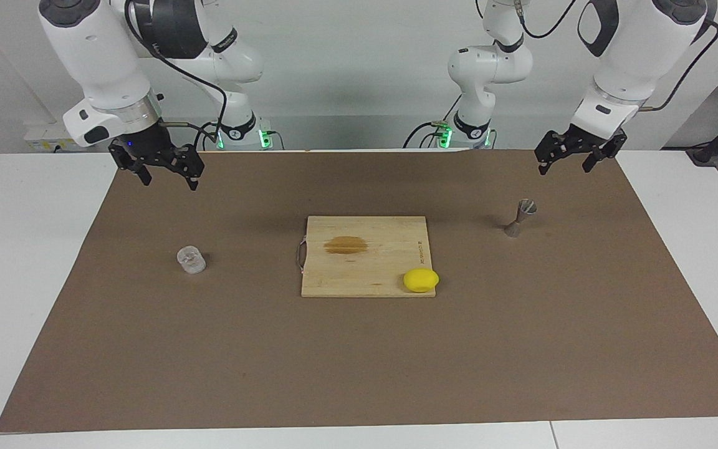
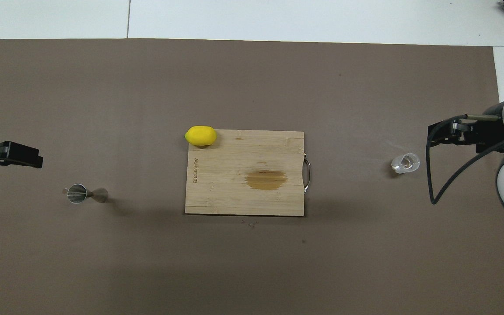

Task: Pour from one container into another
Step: 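Move the left gripper down toward the small metal cup, opening it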

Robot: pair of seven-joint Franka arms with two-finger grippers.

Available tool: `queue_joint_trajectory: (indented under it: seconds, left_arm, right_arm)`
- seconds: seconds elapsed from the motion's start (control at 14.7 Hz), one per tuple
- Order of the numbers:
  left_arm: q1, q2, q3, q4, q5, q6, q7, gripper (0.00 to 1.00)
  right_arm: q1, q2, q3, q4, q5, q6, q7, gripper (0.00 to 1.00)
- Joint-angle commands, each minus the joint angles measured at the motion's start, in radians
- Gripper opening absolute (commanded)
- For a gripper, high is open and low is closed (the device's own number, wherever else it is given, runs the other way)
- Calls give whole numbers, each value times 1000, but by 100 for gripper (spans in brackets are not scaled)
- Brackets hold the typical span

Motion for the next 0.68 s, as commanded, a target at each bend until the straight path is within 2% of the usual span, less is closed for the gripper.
queue_joint_trajectory:
  seconds: [0.0, 0.2, 0.61]
  left_arm:
    - [99, -32, -2, -65, -118, 49, 260, 100]
    - [182, -12, -2, -94, -233, 48, 379, 100]
    - [328, 105, -2, -105, -441, 26, 817, 100]
  right_arm:
    - [-13, -9, 4, 0, 28, -14, -28, 100]
    - [-15, -9, 4, 0, 28, -14, -28, 100]
    - [-15, -9, 4, 0, 28, -14, -28, 100]
